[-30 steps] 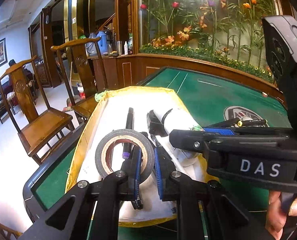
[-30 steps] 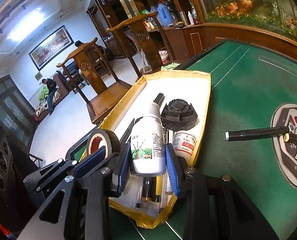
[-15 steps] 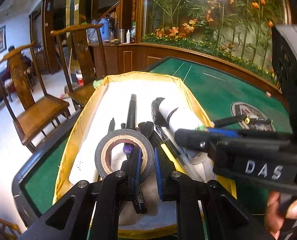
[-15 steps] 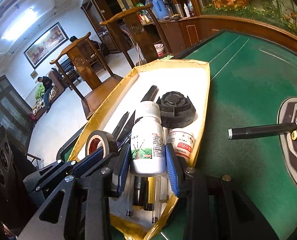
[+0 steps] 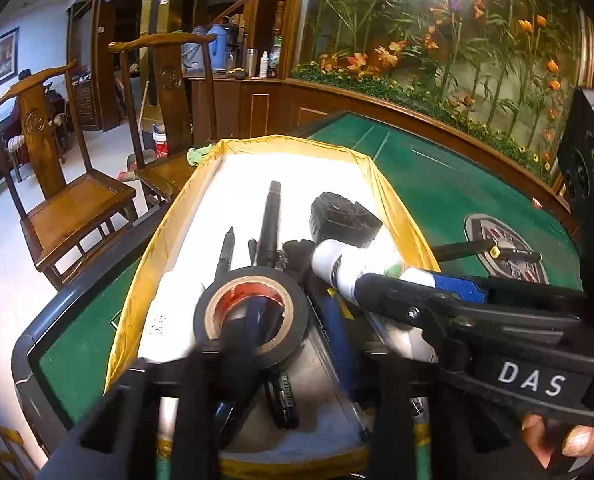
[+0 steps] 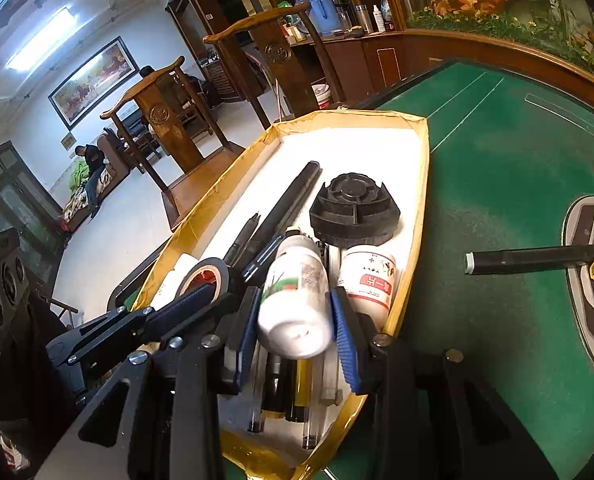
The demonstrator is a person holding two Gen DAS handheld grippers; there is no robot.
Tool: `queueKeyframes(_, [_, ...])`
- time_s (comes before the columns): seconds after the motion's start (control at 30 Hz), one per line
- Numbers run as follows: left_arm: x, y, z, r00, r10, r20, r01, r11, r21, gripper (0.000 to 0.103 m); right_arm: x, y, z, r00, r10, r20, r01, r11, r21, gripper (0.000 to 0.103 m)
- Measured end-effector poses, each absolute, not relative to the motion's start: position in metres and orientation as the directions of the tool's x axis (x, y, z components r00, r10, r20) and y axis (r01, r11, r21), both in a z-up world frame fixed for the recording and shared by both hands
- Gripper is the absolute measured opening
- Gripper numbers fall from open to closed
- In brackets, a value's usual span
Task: Organize rigid objects
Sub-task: 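Lower the tape roll and bottle into the tray and open both tools, then move the right tool to the mat and grasp a black marker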
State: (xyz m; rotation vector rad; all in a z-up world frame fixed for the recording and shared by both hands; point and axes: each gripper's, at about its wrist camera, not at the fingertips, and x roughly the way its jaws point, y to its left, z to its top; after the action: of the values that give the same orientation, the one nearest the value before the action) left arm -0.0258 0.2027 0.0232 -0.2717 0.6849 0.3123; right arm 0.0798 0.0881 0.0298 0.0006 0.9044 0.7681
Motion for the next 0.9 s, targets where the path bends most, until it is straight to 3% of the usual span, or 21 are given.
queueKeyframes(0.13, [-0.031,0.203,0.029,0.751,0.18,-0.636,-0.368,0.913,-0.176,0.058,0.079,0.082,0.036,0.378,0.618,-0.689,-0.604,0.729,0.321,0.035])
queueKeyframes(0.4, [-0.041,0.186,0.046,0.787,0.172,-0.593,-0.338,0.924,-0.18,0.059,0.082,0.05,0.056,0.426,0.633,-0.646,-0.574,0.741,0.348,0.036])
queueKeyframes(0.53, [-0.043,0.162,0.052,0.8,0.141,-0.583,-0.275,0.95,-0.148,0.059,0.111,0.008,0.056,0.516,0.525,-0.676,-0.465,0.835,0.294,0.043])
queueKeyframes(0.73, [-0.043,0.127,0.056,0.813,0.107,-0.572,-0.194,0.976,-0.094,0.059,0.172,-0.045,0.039,0.604,0.306,-0.736,-0.309,0.941,0.137,0.043])
queueKeyframes(0.9, [-0.045,0.107,0.057,0.811,0.085,-0.578,-0.151,0.986,-0.067,0.059,0.206,-0.039,0.023,0.546,0.337,-0.767,-0.359,0.921,0.149,0.036])
